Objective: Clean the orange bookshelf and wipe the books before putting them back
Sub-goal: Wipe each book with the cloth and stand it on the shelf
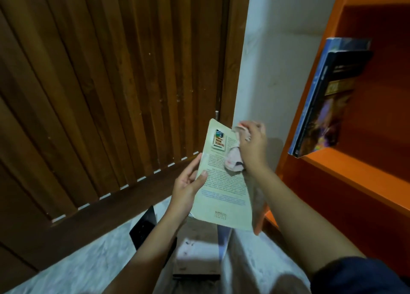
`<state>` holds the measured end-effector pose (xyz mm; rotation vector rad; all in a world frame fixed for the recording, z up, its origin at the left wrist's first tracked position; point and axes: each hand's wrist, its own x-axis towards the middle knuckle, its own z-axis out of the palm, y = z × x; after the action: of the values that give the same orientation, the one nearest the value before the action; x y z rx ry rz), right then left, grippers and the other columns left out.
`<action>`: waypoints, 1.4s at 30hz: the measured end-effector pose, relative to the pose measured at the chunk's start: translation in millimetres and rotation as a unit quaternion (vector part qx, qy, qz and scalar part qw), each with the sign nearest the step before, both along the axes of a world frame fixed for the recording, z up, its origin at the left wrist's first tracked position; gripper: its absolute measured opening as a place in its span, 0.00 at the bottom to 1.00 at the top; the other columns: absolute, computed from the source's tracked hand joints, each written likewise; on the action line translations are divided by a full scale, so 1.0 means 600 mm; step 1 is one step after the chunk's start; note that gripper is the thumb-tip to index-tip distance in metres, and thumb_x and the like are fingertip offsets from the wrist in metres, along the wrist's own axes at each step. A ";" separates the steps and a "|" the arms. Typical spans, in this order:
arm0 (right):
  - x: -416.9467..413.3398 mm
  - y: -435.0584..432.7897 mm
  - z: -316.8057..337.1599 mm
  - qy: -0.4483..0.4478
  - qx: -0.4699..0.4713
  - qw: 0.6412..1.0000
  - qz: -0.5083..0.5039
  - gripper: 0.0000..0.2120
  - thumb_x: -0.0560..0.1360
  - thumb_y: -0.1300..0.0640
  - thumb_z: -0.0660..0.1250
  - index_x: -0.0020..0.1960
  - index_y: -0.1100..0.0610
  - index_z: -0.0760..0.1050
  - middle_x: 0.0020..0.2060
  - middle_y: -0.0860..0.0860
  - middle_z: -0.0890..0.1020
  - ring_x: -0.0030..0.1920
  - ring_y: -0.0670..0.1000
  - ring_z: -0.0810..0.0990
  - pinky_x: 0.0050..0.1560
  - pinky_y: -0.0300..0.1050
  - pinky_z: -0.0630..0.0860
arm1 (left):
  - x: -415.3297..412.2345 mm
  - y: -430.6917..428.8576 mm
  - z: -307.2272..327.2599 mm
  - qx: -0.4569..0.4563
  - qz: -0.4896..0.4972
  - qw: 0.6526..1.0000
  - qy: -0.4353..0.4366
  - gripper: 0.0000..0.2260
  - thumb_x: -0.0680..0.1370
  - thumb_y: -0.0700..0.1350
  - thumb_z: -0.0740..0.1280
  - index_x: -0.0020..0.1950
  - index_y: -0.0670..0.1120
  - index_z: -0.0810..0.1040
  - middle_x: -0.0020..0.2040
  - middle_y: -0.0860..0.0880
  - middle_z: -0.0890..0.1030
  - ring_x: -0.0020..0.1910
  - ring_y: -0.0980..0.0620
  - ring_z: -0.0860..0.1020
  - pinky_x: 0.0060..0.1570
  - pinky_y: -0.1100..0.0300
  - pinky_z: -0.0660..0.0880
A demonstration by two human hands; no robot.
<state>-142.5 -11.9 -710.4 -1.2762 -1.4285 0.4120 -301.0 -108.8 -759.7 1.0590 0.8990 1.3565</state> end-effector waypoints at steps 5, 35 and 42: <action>0.008 -0.011 -0.030 0.046 -0.064 0.993 -0.086 0.09 0.78 0.60 0.62 0.57 0.53 0.76 0.56 0.51 0.69 0.58 0.53 0.73 0.47 0.39 0.73 | -0.008 -0.012 0.020 0.000 0.013 1.000 -0.012 0.22 0.76 0.37 0.64 0.65 0.57 0.70 0.57 0.48 0.82 0.54 0.44 0.81 0.44 0.53 0.81; 0.030 -0.085 -0.051 0.189 -0.156 0.952 0.181 0.23 0.78 0.56 0.63 0.71 0.50 0.63 0.65 0.44 0.71 0.66 0.43 0.70 0.64 0.41 0.68 | -0.030 -0.003 0.036 0.004 0.076 0.992 -0.101 0.22 0.78 0.38 0.62 0.71 0.52 0.68 0.61 0.47 0.80 0.60 0.44 0.78 0.59 0.43 0.74; 0.056 -0.096 -0.043 0.319 -0.138 0.899 0.265 0.27 0.70 0.67 0.70 0.67 0.52 0.70 0.56 0.51 0.82 0.57 0.51 0.81 0.51 0.46 0.79 | -0.037 0.003 0.059 0.024 0.027 0.999 -0.023 0.25 0.77 0.42 0.65 0.72 0.55 0.64 0.61 0.49 0.79 0.59 0.46 0.79 0.55 0.49 0.78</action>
<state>-109.0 -69.3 -736.1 -0.8131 -1.1397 1.3144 -323.2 -106.8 -724.4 1.0421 0.8715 1.4475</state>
